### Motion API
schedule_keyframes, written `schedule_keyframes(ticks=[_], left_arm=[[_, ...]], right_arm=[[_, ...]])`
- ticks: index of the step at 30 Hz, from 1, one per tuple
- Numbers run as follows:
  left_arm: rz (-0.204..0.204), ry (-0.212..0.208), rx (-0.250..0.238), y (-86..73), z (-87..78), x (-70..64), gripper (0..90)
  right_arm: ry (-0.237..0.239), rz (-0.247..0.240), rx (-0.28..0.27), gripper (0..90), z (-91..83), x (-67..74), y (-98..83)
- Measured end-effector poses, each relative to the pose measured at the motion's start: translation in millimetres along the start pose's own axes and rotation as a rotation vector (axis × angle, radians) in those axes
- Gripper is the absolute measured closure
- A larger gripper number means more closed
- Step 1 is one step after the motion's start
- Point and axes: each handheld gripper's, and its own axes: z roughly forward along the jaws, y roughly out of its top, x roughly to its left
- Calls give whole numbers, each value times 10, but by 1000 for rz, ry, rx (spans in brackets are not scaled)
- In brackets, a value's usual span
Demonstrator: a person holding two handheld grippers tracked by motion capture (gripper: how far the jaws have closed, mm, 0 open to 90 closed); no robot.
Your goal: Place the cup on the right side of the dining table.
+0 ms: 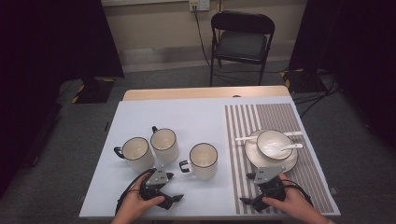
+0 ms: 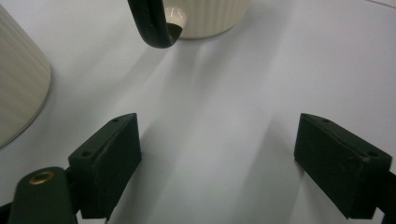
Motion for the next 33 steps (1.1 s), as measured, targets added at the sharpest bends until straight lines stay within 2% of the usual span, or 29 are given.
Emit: schedule_keyframes(ticks=[7, 10, 11, 12, 16, 17, 19, 20, 22, 25, 27, 33], left_arm=[[13, -8, 33, 42, 3, 8, 129], [22, -6, 46, 60, -5, 18, 154], [20, -5, 47, 64, -11, 28, 165], [-9, 2, 28, 71, -18, 34, 168], [11, 17, 17, 91, -45, 28, 167], [-9, 20, 22, 108, -61, 9, 161], [-19, 18, 32, 128, -62, -9, 165], [-10, 23, 50, 147, -65, -18, 163], [2, 26, 55, 172, -63, -30, 166], [-6, 21, 65, 198, -63, -34, 167], [4, 19, 72, 221, -61, -41, 170], [-7, 22, 69, 262, -71, -38, 173]], right_arm=[[-12, 21, 3, 119, 4, 13, 11], [-8, 23, 37, 120, 7, 7, 57], [-6, 27, 50, 120, 8, 4, 74], [-5, 35, 63, 120, 8, 0, 94], [6, 46, 93, 130, 11, -20, 145], [16, 74, 105, 131, 7, -39, 171], [31, 82, 112, 133, 0, -59, 184], [27, 83, 119, 134, -4, -63, 188], [25, 71, 132, 134, -20, -67, 195], [34, 74, 149, 134, -38, -71, 214], [37, 69, 148, 134, -55, -72, 239], [26, 60, 139, 135, -109, -85, 335]])
